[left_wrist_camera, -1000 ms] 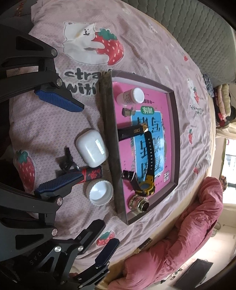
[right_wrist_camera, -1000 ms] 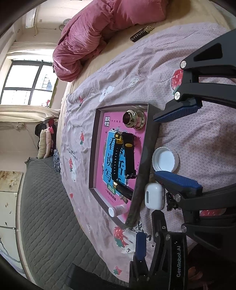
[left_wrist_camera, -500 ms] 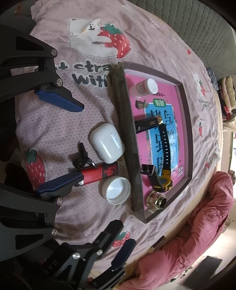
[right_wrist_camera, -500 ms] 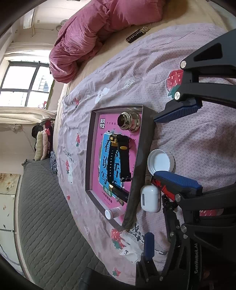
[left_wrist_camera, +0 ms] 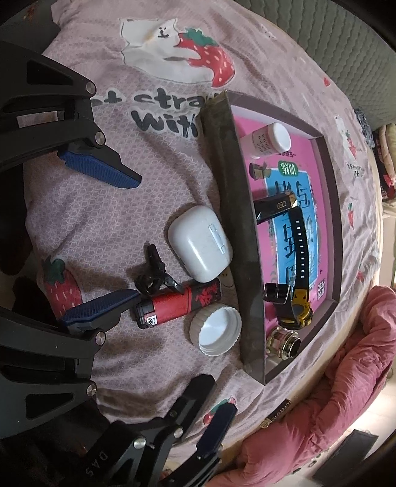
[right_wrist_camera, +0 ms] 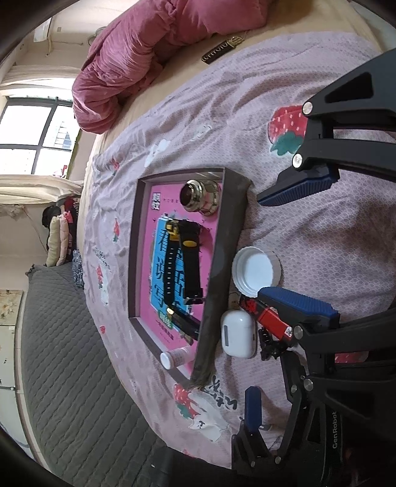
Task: Organize rigid objects
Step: 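Move the left gripper toward the black keys while the right approaches the white bottle cap, then lower the left gripper around the black keys while the right straddles the white bottle cap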
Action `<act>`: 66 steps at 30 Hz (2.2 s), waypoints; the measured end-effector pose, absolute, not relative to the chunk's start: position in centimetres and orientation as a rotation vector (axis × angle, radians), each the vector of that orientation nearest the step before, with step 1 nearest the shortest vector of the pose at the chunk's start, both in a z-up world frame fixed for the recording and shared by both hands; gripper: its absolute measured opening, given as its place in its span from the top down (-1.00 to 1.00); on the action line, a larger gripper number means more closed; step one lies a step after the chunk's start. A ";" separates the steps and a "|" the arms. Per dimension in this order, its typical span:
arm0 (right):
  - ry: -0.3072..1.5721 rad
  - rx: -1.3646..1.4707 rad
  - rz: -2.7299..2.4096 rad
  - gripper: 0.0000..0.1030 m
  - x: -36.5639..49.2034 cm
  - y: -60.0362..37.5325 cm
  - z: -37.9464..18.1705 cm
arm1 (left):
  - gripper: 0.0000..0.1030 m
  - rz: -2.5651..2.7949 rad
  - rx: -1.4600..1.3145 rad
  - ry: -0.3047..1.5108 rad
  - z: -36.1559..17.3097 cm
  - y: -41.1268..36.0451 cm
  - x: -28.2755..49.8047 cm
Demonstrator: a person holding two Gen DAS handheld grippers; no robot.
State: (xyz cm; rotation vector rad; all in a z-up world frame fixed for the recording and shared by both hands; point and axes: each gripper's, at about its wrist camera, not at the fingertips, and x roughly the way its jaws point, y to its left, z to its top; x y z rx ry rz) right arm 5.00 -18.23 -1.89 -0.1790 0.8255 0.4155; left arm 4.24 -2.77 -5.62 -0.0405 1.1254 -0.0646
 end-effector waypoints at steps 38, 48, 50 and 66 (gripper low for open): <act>0.901 -0.166 0.529 -0.06 7.8 -17.3 -5.3 | -0.36 -0.140 -0.089 1.087 -7.0 -3.2 6.3; 0.917 -0.194 0.574 -0.07 7.7 -17.5 -5.6 | -0.36 -0.152 -0.114 1.087 -7.0 -2.8 6.4; 0.916 -0.184 0.567 -0.07 8.0 -17.6 -5.7 | -0.36 -0.151 -0.116 1.087 -7.0 -2.8 6.4; 0.903 -0.188 0.597 -0.07 9.6 -16.3 -6.9 | -0.33 -0.149 -0.114 1.083 -7.1 -2.9 6.7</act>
